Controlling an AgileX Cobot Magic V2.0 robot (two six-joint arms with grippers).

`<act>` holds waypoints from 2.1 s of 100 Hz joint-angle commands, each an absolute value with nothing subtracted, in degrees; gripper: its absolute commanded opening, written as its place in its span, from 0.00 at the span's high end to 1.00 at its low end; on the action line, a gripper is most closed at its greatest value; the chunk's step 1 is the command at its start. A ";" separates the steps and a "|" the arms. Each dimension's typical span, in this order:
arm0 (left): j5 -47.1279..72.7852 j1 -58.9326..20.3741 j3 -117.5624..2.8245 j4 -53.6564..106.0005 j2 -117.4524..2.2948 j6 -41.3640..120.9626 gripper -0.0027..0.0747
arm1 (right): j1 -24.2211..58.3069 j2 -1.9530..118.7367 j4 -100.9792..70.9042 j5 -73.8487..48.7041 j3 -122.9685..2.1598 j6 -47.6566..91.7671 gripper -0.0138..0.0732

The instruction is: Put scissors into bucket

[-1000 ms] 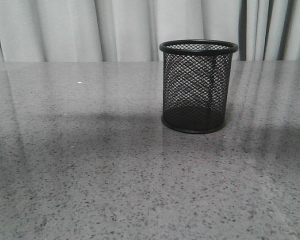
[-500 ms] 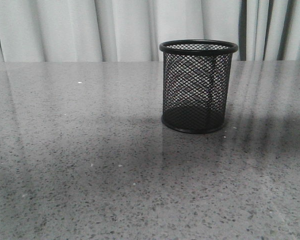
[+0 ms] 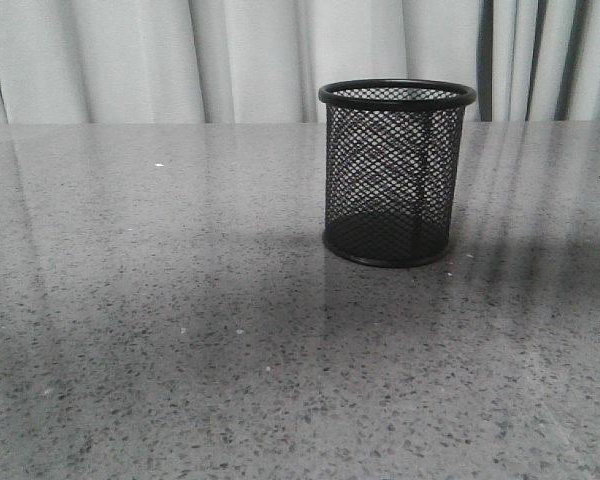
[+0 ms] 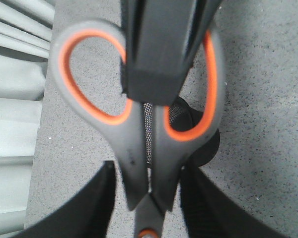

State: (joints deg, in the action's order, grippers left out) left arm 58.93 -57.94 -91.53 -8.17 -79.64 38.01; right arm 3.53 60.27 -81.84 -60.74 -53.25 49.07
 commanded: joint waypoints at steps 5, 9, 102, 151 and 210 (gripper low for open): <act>54.73 -54.57 -93.75 -7.42 -77.61 34.83 0.37 | 3.72 59.86 -82.01 -58.28 -55.70 49.79 0.91; 54.31 -52.42 -93.99 -6.86 -77.36 32.01 0.36 | 3.72 59.86 -79.78 -57.40 -56.38 49.11 0.90; 62.66 -0.48 -95.14 15.45 -66.61 23.71 0.37 | 12.94 70.69 -23.84 -67.75 -84.42 22.49 0.89; 62.66 -0.48 -95.14 16.46 -66.61 23.71 0.37 | 16.74 77.75 -21.29 -65.78 -86.12 21.58 0.89; 62.76 -0.48 -95.14 15.43 -66.61 24.16 0.37 | 16.74 78.46 -20.78 -65.15 -86.96 23.07 0.54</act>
